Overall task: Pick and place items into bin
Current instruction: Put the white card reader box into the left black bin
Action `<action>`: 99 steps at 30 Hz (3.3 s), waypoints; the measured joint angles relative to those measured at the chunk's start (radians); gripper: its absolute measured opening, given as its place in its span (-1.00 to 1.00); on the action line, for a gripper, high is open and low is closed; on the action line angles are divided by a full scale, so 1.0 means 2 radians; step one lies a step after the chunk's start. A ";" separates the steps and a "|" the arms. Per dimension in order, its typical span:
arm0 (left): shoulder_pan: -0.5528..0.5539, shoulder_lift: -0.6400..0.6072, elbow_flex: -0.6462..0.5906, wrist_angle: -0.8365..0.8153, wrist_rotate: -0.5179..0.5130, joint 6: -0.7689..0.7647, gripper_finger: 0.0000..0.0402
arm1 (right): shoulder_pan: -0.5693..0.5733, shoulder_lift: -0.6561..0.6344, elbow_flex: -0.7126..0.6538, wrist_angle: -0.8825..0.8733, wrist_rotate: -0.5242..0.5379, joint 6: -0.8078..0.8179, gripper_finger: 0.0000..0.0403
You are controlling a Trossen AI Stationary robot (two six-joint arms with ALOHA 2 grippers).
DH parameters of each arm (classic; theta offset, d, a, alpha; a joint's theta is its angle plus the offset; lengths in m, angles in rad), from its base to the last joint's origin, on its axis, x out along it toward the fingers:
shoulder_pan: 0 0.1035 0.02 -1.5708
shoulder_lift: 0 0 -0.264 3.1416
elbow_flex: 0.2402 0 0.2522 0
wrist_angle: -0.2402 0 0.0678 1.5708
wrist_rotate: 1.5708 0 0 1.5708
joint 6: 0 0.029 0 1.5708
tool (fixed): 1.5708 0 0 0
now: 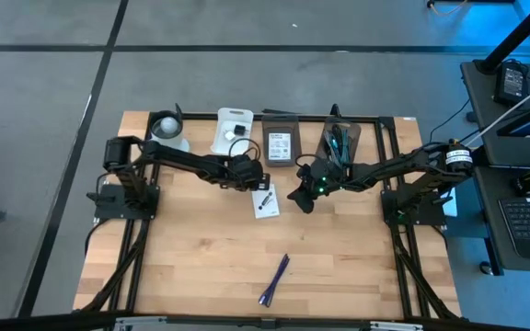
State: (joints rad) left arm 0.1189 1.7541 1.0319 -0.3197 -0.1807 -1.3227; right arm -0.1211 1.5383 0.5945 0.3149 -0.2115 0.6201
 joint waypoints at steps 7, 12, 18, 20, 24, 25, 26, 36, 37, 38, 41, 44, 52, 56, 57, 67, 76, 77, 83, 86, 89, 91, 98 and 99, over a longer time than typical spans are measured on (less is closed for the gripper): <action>-0.001 -0.021 0.000 -0.045 0.008 -0.023 -0.63 | 0.000 0.000 0.000 -0.002 0.000 0.001 -0.95; -0.021 -0.016 0.000 -0.043 0.013 -0.057 -0.63 | 0.000 0.000 0.000 -0.001 0.000 0.001 -0.95; -0.040 -0.002 0.001 -0.030 0.002 -0.082 -0.63 | 0.000 0.000 0.000 0.002 0.000 0.002 -0.95; -0.046 0.005 0.001 -0.033 0.002 -0.091 -0.63 | 0.000 0.000 0.000 0.005 0.000 0.002 -0.95; -0.051 0.016 0.001 -0.016 0.006 -0.093 -0.63 | -0.003 0.000 0.000 0.003 0.002 0.024 -0.95; -0.053 0.018 0.001 -0.012 0.007 -0.093 -0.63 | -0.006 0.000 0.000 -0.002 0.003 0.031 -0.95; -0.053 0.020 0.001 -0.008 0.007 -0.093 -0.63 | -0.007 0.000 0.000 -0.009 0.003 0.038 -0.95; -0.053 0.026 0.001 -0.012 0.009 -0.092 -0.63 | -0.002 0.035 0.000 0.005 0.000 0.086 -0.54; -0.053 0.027 0.001 -0.014 0.009 -0.092 -0.63 | 0.000 0.042 0.000 0.011 0.000 0.093 -0.50; -0.053 0.027 0.001 -0.015 0.010 -0.091 -0.63 | 0.002 0.049 0.000 0.024 0.000 0.098 -0.46; -0.053 0.027 0.001 -0.017 0.009 -0.091 -0.63 | 0.006 0.066 0.000 0.051 -0.002 0.107 -0.36; -0.053 0.027 0.001 -0.021 0.009 -0.082 -0.63 | 0.007 0.076 0.000 0.062 -0.002 0.116 -0.29; -0.054 0.036 0.002 -0.017 0.016 -0.079 -0.63 | 0.006 0.079 0.017 0.070 -0.002 0.114 -0.21; -0.054 0.037 0.002 -0.017 0.018 -0.077 -0.63 | 0.007 0.079 0.026 0.066 0.000 0.106 -0.20; -0.054 0.037 0.002 -0.017 0.018 -0.072 -0.63 | 0.007 0.083 0.027 0.066 0.000 0.107 -0.20; -0.057 0.022 -0.001 -0.002 0.016 -0.036 -0.63 | 0.007 0.102 0.033 0.067 -0.013 0.131 -0.20; -0.061 0.019 0.000 -0.004 0.027 -0.039 -0.63 | 0.008 0.102 0.033 0.069 -0.014 0.134 -0.20; -0.062 0.019 0.000 -0.008 0.028 -0.041 -0.63 | 0.009 0.102 0.033 0.069 -0.014 0.134 -0.20; -0.066 0.019 0.000 -0.036 0.024 -0.057 -0.63 | 0.009 0.102 0.033 0.069 -0.014 0.133 -0.20; -0.067 0.019 0.000 -0.034 0.023 -0.057 -0.63 | 0.009 0.102 0.033 0.069 -0.014 0.132 -0.20; -0.067 0.019 0.000 -0.028 0.022 -0.057 -0.63 | 0.009 0.102 0.033 0.069 -0.014 0.131 -0.20; -0.067 0.019 0.000 -0.024 0.022 -0.057 -0.63 | 0.009 0.102 0.033 0.069 -0.014 0.131 -0.20; -0.067 0.018 0.000 -0.023 0.021 -0.057 -0.63 | 0.010 0.102 0.033 0.069 -0.014 0.131 -0.20; -0.067 0.018 0.000 -0.023 0.020 -0.057 -0.63 | 0.010 0.102 0.033 0.069 -0.014 0.131 -0.20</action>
State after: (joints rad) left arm -0.0147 1.7905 1.0325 -0.3664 -0.1398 -1.4366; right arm -0.1020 1.7416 0.6609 0.4522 -0.2394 0.8818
